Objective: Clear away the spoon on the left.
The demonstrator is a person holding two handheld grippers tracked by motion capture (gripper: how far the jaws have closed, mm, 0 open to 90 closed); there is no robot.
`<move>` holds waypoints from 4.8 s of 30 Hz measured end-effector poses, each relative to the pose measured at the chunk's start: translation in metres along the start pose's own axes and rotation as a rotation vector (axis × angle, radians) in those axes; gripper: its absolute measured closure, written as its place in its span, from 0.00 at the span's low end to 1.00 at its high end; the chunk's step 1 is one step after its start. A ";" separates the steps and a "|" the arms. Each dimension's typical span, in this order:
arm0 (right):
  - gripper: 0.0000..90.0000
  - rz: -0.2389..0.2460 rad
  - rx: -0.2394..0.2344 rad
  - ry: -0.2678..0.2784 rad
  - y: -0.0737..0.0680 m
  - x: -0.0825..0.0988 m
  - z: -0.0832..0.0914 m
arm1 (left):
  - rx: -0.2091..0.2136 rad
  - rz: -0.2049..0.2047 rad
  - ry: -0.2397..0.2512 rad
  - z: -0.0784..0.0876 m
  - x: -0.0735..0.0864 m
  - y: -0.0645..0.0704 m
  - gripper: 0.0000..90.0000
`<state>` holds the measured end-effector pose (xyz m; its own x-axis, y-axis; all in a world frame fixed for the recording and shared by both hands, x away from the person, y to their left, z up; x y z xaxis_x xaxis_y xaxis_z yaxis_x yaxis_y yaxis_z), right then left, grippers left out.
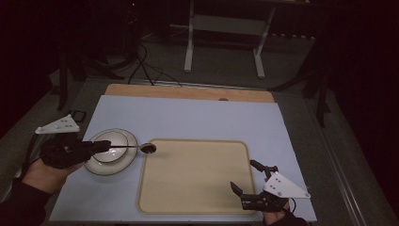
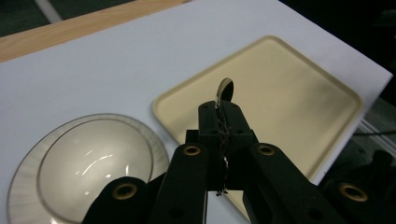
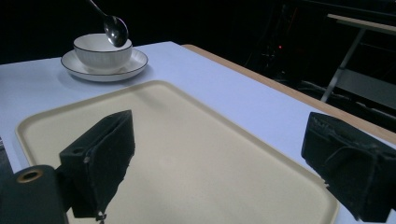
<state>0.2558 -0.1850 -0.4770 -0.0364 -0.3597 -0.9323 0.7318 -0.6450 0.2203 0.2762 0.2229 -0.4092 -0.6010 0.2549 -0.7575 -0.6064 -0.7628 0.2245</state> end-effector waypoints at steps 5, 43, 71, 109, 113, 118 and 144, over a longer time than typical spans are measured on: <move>0.11 0.004 -0.004 0.000 -0.001 0.000 0.000 | 0.023 -0.043 -0.060 -0.007 -0.006 0.007 1.00; 0.11 0.008 -0.011 0.009 -0.002 -0.001 0.001 | 0.128 -0.307 -0.472 -0.072 -0.010 0.070 1.00; 0.11 0.002 -0.013 0.010 -0.001 0.000 0.003 | 0.192 -0.300 -0.705 -0.123 -0.005 0.085 0.99; 0.11 -0.010 -0.014 0.012 0.002 0.001 0.003 | 0.238 -0.137 -0.463 -0.214 -0.024 0.058 0.93; 0.11 -0.011 -0.015 0.010 0.002 0.001 0.003 | 0.241 -0.107 -0.429 -0.224 -0.021 0.055 0.93; 0.11 -0.014 -0.016 0.010 0.002 0.001 0.003 | 0.244 -0.086 -0.407 -0.234 -0.018 0.052 0.93; 0.11 -0.027 -0.023 0.008 0.004 0.003 0.002 | 0.207 0.021 -0.268 -0.276 0.000 0.031 0.92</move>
<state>0.2571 -0.1900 -0.4782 -0.0514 -0.3368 -0.9402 0.7459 -0.6389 0.1881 0.4010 0.0352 -0.5717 -0.7134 0.4083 -0.5696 -0.6687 -0.6397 0.3790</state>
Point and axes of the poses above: each handheld gripper's, and its own axes: z roughly backward along the jaws, x roughly out of its underside, y roughly to its right, the point moved 8 cm from there along -z, roughly forward along the jaws, and after that the axes turned 5 degrees about z, right-handed, at the moved point
